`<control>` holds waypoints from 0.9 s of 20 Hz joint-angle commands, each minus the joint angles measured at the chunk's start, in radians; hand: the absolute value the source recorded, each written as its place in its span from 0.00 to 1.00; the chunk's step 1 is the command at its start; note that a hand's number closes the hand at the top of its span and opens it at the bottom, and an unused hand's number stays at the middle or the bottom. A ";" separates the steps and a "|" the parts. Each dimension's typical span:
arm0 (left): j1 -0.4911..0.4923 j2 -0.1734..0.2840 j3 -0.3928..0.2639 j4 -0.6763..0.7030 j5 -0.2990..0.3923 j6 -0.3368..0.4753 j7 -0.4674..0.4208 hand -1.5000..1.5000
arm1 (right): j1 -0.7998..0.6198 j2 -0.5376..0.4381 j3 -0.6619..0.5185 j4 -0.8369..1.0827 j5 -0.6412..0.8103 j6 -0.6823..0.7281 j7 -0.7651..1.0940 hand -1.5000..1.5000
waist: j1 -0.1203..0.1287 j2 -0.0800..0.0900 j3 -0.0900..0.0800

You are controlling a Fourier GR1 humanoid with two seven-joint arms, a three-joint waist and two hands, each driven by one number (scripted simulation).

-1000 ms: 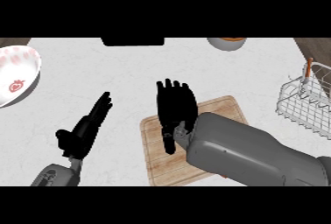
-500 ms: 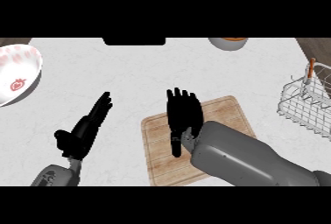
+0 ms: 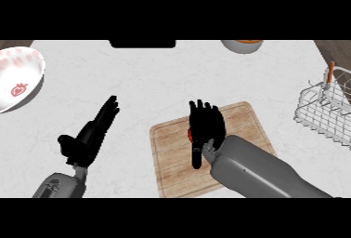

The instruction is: Pick the tomato from the cutting board and place it in the tiered basket

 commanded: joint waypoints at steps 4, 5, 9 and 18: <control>-0.028 -0.034 0.014 0.020 -0.041 -0.006 0.005 0.50 | 0.091 0.060 -0.039 0.032 0.112 0.021 0.070 0.00 | 0.001 0.001 0.000; 0.052 -0.033 -0.001 -0.054 -0.055 0.009 0.004 0.50 | 0.111 0.027 -0.068 0.012 0.121 0.040 0.025 0.00 | 0.005 0.000 0.000; 0.066 -0.046 0.009 -0.037 -0.072 -0.014 -0.017 0.50 | 0.146 0.063 -0.098 0.054 0.178 0.050 -0.012 0.00 | 0.004 0.001 0.000; 0.024 -0.048 0.076 0.004 -0.082 -0.081 -0.002 0.50 | 0.125 0.177 -0.211 0.113 0.329 -0.010 -0.208 1.00 | 0.005 0.002 0.000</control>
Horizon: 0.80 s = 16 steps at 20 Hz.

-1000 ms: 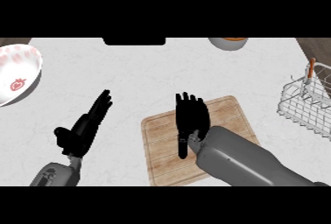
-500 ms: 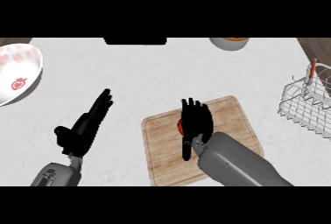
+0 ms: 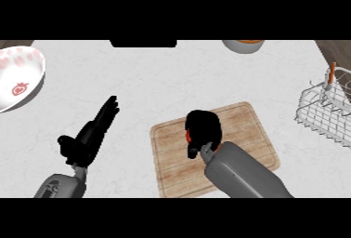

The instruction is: Pick the tomato from the cutting board and place it in the tiered basket

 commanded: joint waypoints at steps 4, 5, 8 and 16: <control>0.021 -0.034 0.026 -0.001 -0.034 -0.020 0.000 0.50 | 0.052 0.062 -0.063 -0.031 0.138 -0.005 -0.058 1.00 | -0.001 -0.001 0.000; 0.049 -0.028 0.011 -0.096 -0.043 -0.019 0.050 0.50 | 0.045 0.062 -0.091 0.019 0.160 -0.004 -0.094 1.00 | 0.002 -0.001 0.000; 0.049 -0.054 0.017 -0.044 -0.061 -0.024 0.011 0.50 | 0.056 0.073 -0.100 -0.055 0.196 0.035 -0.076 1.00 | 0.000 -0.001 0.000; 0.111 -0.004 0.113 -0.011 -0.020 0.038 -0.012 0.50 | 0.392 -0.611 -0.423 -0.041 0.044 -0.122 -0.316 1.00 | -0.208 -0.025 0.007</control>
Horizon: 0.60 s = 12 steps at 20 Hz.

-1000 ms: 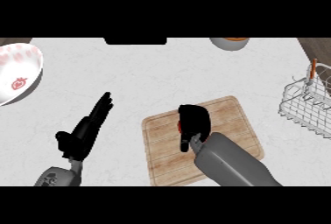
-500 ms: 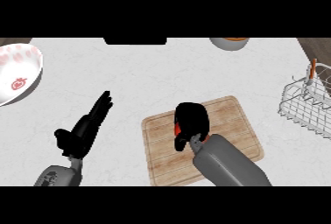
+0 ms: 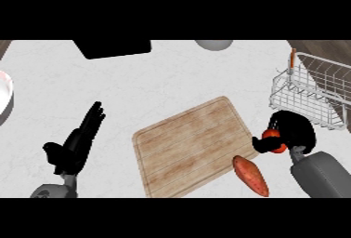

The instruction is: Pick the tomato from the cutting board and place it in the tiered basket

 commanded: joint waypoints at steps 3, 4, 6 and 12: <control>0.040 0.011 0.034 -0.004 0.012 0.017 -0.006 0.50 | 0.152 -0.332 -0.279 0.003 -0.155 -0.107 -0.261 1.00 | -0.066 -0.011 0.002; 0.049 0.013 0.042 -0.013 0.019 0.016 -0.017 0.50 | 0.158 -0.327 -0.341 -0.006 -0.218 -0.138 -0.306 1.00 | -0.067 -0.017 0.004; 0.060 0.009 0.031 -0.004 0.010 0.014 -0.026 0.50 | 0.183 -0.350 -0.435 -0.028 -0.340 -0.126 -0.416 1.00 | -0.063 -0.016 0.002; 0.060 0.018 0.025 -0.035 0.014 -0.008 -0.028 0.50 | 0.261 -0.478 -0.720 -0.035 -0.608 -0.028 -0.719 1.00 | -0.019 -0.012 -0.001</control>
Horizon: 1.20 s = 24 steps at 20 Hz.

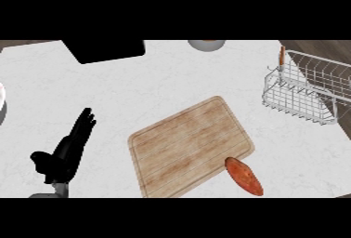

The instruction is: Pick the tomato from the cutting board and place it in the tiered basket

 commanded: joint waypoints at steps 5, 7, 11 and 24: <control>-0.043 -0.027 -0.054 -0.024 -0.022 -0.017 0.023 0.50 | 0.187 -0.205 -0.400 0.085 -0.319 0.237 -0.352 1.00 | 0.091 0.021 -0.006; -0.087 -0.033 -0.069 -0.036 -0.026 -0.020 0.073 0.50 | 0.175 -0.287 -0.476 0.102 -0.374 0.337 -0.281 1.00 | 0.123 0.026 -0.007; -0.098 -0.050 -0.089 0.006 -0.052 -0.051 0.022 0.50 | 0.139 -0.295 -0.529 0.117 -0.404 0.382 -0.198 1.00 | 0.172 0.034 -0.008; -0.140 -0.045 -0.048 0.076 -0.058 -0.116 -0.011 0.50 | -0.285 -0.270 -0.204 0.192 -0.306 0.356 0.050 1.00 | 0.217 0.042 -0.007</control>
